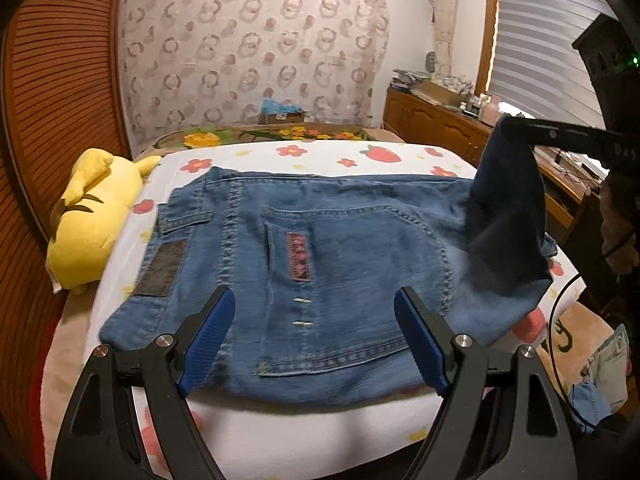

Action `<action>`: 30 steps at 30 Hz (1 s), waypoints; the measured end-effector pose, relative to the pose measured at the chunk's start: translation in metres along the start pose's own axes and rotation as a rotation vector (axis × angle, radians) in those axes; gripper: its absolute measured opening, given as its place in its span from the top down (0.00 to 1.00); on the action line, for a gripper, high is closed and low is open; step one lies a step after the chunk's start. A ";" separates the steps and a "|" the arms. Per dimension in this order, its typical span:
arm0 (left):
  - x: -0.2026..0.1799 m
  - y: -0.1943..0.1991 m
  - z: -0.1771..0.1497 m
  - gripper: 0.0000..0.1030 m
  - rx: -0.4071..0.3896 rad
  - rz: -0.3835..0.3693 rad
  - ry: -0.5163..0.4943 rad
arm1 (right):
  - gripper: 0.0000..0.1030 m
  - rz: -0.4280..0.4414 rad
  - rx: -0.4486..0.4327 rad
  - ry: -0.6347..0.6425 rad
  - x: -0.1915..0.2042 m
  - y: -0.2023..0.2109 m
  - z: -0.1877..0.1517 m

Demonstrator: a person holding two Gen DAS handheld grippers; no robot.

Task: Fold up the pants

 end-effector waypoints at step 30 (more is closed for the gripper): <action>-0.127 -0.003 0.097 0.20 -0.082 -0.266 -0.123 | 0.56 -0.220 0.133 -0.227 -0.071 0.000 -0.103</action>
Point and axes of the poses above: each gripper's, at about its wrist camera, not at the fingertips, and y roughly against the way its jaws point, x to its left, z to its top, the point moved 6 cm from there along -y, roughly the way its jaws point, and after that the axes turned 3 degrees about z, right-handed, at the moved point
